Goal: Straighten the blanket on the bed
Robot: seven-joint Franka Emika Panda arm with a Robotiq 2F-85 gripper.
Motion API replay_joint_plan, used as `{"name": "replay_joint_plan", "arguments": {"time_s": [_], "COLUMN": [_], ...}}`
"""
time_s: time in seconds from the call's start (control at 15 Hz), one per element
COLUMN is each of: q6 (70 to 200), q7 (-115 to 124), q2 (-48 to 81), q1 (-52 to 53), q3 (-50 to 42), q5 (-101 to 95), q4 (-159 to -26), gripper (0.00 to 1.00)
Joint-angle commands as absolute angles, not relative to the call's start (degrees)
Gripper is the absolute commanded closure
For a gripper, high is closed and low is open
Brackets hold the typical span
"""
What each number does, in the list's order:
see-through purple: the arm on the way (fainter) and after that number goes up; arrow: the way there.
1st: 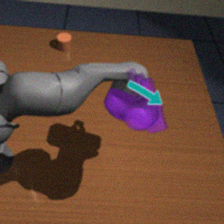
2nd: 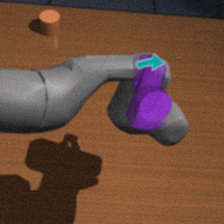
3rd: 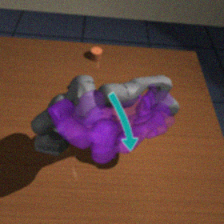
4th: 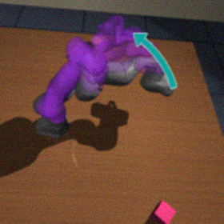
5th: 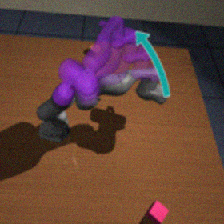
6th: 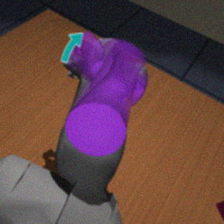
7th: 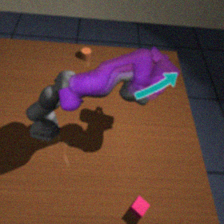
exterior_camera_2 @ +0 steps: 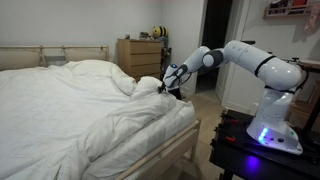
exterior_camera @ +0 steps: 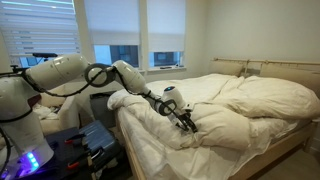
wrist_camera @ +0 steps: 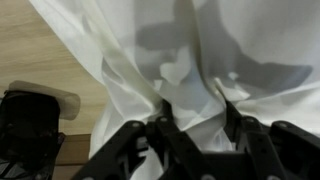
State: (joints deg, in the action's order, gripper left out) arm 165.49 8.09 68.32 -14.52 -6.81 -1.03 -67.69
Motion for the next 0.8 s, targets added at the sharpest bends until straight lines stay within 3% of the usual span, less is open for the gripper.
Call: {"name": "replay_joint_plan", "arguments": {"time_s": [0.0,0.2,0.73], "q6": [159.6,153.1,139.0], "q7": [4.9,2.4,-10.9], "q2": [68.8,67.0,54.4], "q1": [-15.8,-16.5,-17.9], "q3": [-4.8,-3.2,-0.5], "q5": [0.8,0.7,-1.9], "q4": [-64.8,-65.4,-74.2], "gripper": [0.81,0.99,0.98]}}
